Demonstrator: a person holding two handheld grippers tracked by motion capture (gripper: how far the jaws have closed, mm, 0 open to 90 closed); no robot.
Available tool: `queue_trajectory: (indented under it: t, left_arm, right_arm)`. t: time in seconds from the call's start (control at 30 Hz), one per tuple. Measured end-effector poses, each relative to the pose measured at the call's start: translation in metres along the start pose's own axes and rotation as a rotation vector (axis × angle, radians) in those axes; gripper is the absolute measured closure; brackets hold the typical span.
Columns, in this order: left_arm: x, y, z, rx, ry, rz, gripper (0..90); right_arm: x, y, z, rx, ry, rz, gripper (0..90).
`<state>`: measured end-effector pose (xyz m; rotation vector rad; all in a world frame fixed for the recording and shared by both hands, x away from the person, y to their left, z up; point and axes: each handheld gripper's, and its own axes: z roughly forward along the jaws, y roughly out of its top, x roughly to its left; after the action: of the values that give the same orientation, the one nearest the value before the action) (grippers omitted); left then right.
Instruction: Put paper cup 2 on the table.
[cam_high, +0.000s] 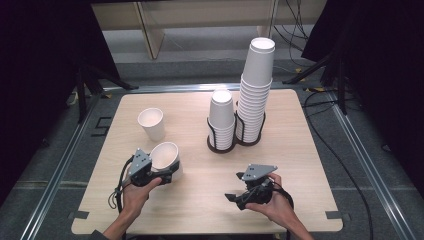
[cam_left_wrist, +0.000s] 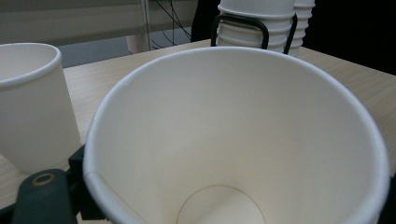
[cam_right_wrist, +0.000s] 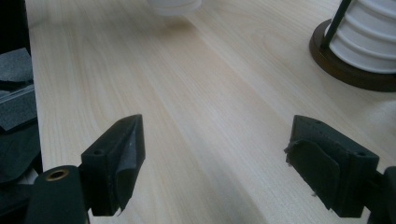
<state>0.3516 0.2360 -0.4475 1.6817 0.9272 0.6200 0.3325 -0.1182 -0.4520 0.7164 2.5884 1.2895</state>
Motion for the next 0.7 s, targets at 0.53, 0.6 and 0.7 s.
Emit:
queue_trajectory:
  t: [0.53, 0.6, 0.7]
  left_arm:
    - [0.007, 0.013, 0.035, -0.005, 0.033, -0.006, 14.7]
    - [0.008, 0.014, 0.040, 0.000, 0.041, -0.004, 14.7]
    - [0.009, 0.013, 0.047, 0.011, 0.057, 0.009, 14.7]
  right_arm:
    - [-0.002, -0.001, -0.001, 0.005, -0.007, 0.013, 19.9]
    - [-0.002, -0.001, 0.000, 0.005, -0.005, 0.011, 19.9]
    - [-0.002, -0.001, 0.000, 0.004, -0.007, 0.009, 19.9]
